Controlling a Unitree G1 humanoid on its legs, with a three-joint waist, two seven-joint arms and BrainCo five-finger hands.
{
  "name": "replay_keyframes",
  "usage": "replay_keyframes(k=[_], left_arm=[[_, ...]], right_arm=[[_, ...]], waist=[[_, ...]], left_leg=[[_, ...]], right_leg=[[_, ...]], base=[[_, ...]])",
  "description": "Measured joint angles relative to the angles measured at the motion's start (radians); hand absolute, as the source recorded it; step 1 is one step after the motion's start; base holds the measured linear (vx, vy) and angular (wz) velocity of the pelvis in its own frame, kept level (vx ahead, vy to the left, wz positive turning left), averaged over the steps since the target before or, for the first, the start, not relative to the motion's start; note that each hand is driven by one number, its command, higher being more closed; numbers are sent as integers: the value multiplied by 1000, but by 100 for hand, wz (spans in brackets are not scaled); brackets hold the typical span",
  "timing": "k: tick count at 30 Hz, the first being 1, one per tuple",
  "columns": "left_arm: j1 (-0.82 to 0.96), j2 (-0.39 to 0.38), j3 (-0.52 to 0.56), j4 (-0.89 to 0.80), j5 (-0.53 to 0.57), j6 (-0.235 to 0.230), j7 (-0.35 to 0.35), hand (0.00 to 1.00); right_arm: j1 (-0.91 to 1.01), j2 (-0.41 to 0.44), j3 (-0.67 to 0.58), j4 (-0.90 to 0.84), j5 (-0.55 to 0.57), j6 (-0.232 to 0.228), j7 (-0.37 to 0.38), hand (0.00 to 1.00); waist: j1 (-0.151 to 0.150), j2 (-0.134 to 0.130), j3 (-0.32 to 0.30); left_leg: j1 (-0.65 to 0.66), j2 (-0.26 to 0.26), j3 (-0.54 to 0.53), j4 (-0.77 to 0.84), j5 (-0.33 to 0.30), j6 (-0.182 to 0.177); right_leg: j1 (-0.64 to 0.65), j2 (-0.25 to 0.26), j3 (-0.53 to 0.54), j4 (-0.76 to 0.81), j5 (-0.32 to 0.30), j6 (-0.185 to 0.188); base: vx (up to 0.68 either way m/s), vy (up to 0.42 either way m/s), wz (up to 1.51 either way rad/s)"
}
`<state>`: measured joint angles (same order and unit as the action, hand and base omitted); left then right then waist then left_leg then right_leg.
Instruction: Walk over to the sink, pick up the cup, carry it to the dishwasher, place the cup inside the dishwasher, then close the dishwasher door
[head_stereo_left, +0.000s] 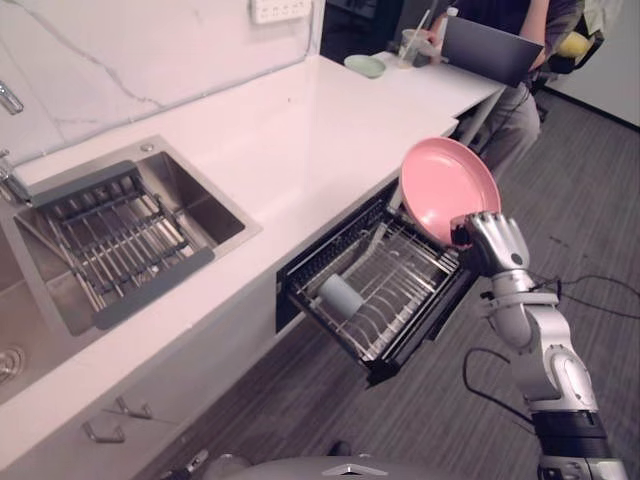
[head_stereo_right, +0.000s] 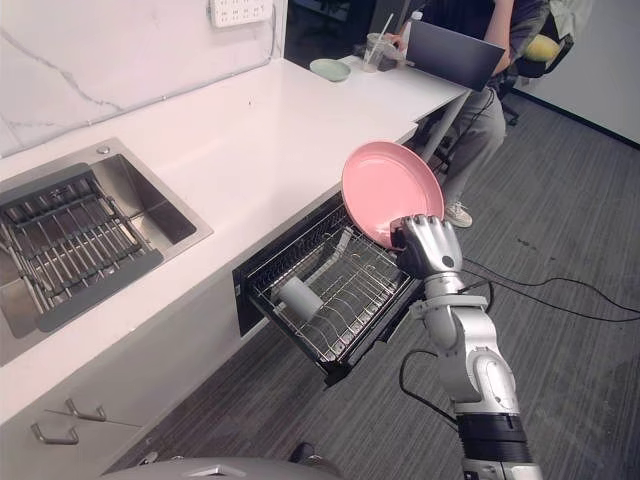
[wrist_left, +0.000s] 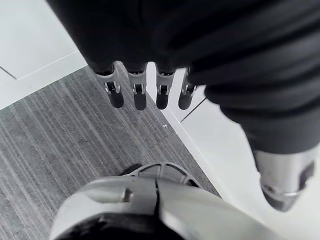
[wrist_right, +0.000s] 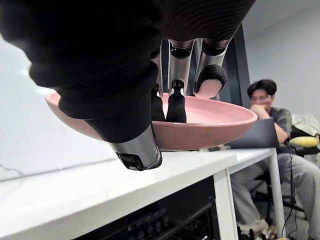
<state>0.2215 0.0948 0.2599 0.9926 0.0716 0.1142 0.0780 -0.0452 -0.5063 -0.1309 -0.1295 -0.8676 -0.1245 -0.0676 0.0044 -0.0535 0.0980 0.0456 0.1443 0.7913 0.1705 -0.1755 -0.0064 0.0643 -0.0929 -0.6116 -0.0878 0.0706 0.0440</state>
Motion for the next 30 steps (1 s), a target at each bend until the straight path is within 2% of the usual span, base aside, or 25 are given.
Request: replay_keyframes(k=[3, 4, 5, 10, 15, 19, 22, 26, 28, 29, 30], left_arm=[[-3, 1, 10, 0, 0, -4, -4, 0], [-11, 1, 9, 0, 0, -5, -9, 0], [-33, 2, 4, 0, -2, -8, -19, 0], [-86, 2, -34, -2, -33, -19, -21, 0], [-110, 5, -91, -25, -92, -28, -43, 0], [-147, 7, -148, -45, -136, -28, -65, 0], [-162, 7, -172, -75, -160, -27, -71, 0], [-163, 6, -225, -81, -191, -26, -83, 0], [-163, 4, -239, -86, -207, -26, -85, 0], [-163, 4, -245, -93, -221, -25, -86, 0], [-163, 4, -245, -99, -226, -24, -87, 0]], right_arm=[[-33, 7, 35, 79, 0, 11, -3, 100], [-64, 8, 54, 124, 0, 27, -6, 100], [-105, 8, 67, 179, 0, 62, -11, 100], [-227, 8, 129, 376, 7, 126, -59, 100], [-324, -11, 139, 450, 47, 150, -113, 100], [-447, -52, 170, 578, 61, 167, -116, 100], [-550, -74, 206, 702, 114, 186, -115, 100], [-620, -94, 207, 822, 208, 223, -113, 100], [-638, -106, 206, 849, 245, 243, -114, 100], [-647, -114, 203, 862, 256, 262, -113, 0], [-649, -117, 202, 862, 259, 269, -114, 0]], waist=[[5, 2, 26], [4, 9, 48], [5, 23, 78], [10, 63, 162], [10, 100, 221], [12, 143, 280], [17, 171, 322], [29, 212, 344], [27, 219, 348], [27, 223, 350], [26, 223, 350]], left_leg=[[-48, 2, -7, 21, 6, 12], [-78, 5, -18, 41, 7, 18], [-118, 6, -28, 54, 9, 28], [-175, -8, -52, 55, 28, 53], [-237, -31, -87, 55, 49, 73], [-265, -66, -111, 15, 80, 94], [-278, -94, -121, -33, 115, 106], [-283, -113, -161, -51, 131, 111], [-284, -120, -170, -60, 139, 112], [-283, -125, -184, -67, 144, 114], [-283, -129, -193, -74, 149, 115]], right_leg=[[-45, -4, -5, 0, 13, -7], [-66, -6, -6, 1, 20, -10], [-97, -9, -11, 4, 29, -14], [-144, -21, -30, 7, 50, -19], [-198, -42, -33, 7, 72, -18], [-233, -63, -38, 7, 93, -18], [-261, -75, -39, 7, 108, -22], [-277, -88, -37, 27, 109, -22], [-283, -95, -38, 35, 109, -22], [-285, -98, -38, 40, 109, -22], [-287, -100, -40, 41, 109, -22]], base=[[-63, 88, 4], [-79, 92, 10], [-98, 115, 11], [-68, 103, 13], [-67, 161, 6], [-72, 158, 9], [-87, 159, 5], [-60, 142, 2], [-22, 119, 5], [-16, 111, 3], [-9, 101, 5]])
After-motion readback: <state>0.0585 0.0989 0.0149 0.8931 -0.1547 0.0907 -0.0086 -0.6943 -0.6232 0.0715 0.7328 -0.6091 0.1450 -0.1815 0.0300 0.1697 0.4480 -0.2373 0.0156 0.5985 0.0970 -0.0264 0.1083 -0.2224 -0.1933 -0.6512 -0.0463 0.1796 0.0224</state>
